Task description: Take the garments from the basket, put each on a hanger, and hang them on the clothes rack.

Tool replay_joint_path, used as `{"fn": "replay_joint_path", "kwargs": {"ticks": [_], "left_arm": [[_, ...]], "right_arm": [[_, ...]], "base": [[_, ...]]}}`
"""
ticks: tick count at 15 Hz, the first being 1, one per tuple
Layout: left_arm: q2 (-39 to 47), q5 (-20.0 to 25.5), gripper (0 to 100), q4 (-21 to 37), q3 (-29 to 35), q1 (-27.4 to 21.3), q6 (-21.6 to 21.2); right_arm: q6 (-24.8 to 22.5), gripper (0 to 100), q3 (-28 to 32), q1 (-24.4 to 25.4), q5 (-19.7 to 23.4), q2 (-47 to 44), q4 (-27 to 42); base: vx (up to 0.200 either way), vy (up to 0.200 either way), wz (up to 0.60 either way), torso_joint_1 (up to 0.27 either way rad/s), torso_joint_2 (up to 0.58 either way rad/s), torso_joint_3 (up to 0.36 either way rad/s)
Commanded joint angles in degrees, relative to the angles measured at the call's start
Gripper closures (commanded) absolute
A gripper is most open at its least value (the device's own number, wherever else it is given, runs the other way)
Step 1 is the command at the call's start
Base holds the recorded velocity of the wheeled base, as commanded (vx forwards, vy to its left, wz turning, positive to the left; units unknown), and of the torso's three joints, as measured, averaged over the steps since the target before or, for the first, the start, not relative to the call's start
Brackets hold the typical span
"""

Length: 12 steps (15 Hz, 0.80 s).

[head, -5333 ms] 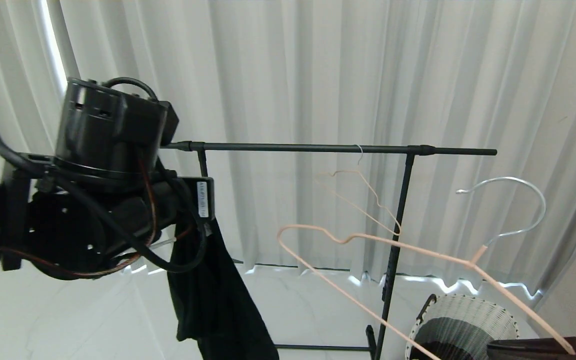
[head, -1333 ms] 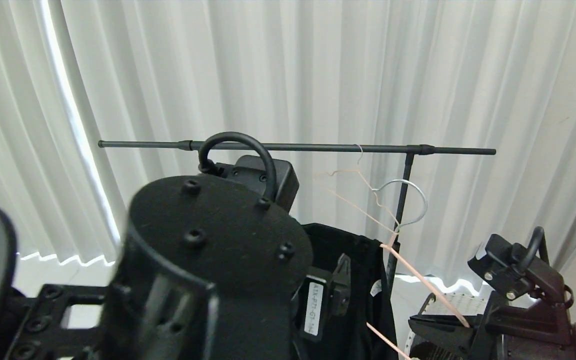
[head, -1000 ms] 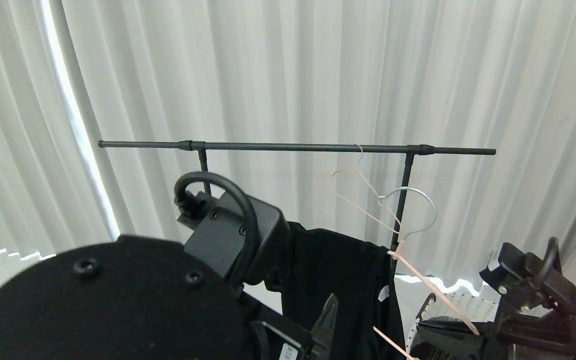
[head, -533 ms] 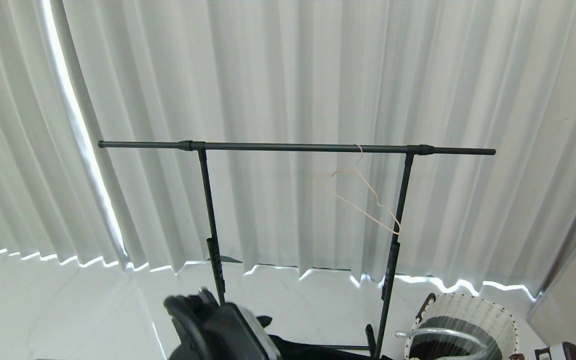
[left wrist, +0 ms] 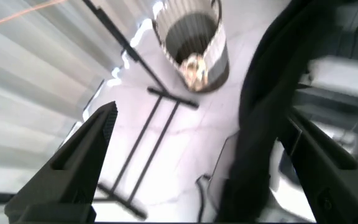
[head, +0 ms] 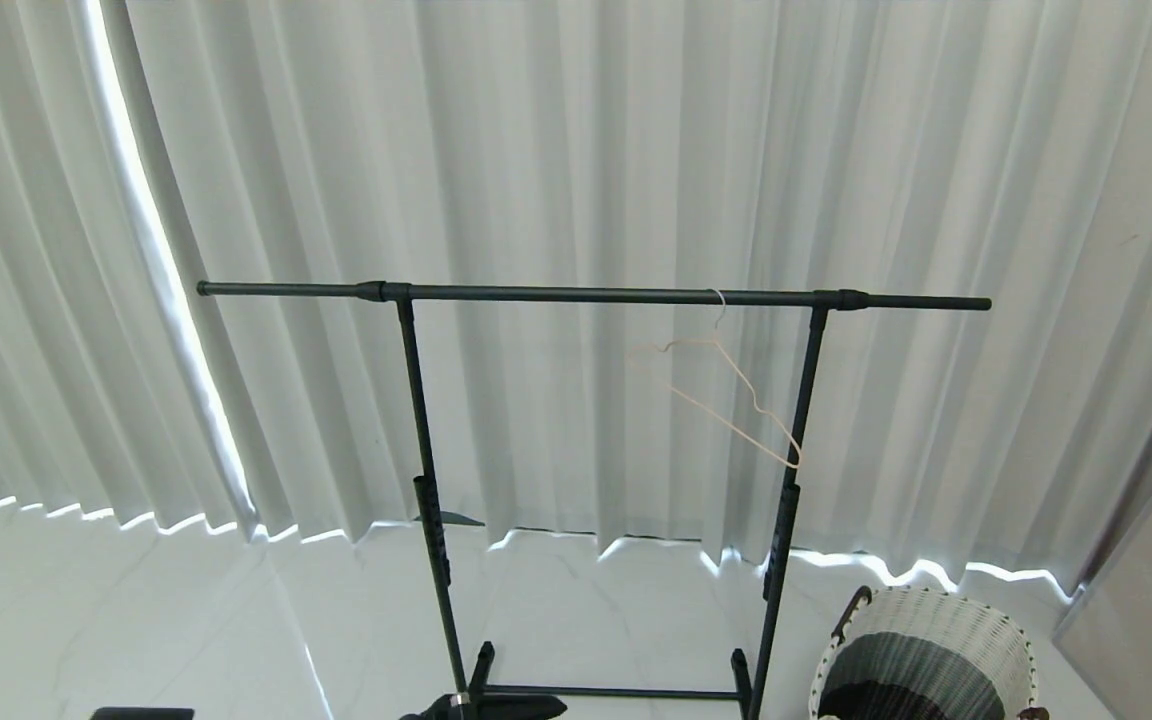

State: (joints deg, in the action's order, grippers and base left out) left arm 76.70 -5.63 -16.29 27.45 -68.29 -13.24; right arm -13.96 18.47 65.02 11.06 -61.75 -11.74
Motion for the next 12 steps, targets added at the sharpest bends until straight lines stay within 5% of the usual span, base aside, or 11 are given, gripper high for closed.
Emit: {"fn": "replay_joint_path", "kwargs": {"ticks": [1,12], "left_arm": [[1.78,0.01,0,-0.06,-0.38,-0.09,-0.74],[2.31,0.09,0,-2.35,-2.76,-1.05,-0.65]], "right_arm": [[-0.02,100,1.31,1.86,0.02,-2.24,-0.13],[1.83,100,4.38,1.33,-0.33,-4.08,-0.48]], "base": [[0.0,0.0,0.0,0.0,0.0,0.0],[0.0,0.0,0.0,0.0,0.0,0.0]]}}
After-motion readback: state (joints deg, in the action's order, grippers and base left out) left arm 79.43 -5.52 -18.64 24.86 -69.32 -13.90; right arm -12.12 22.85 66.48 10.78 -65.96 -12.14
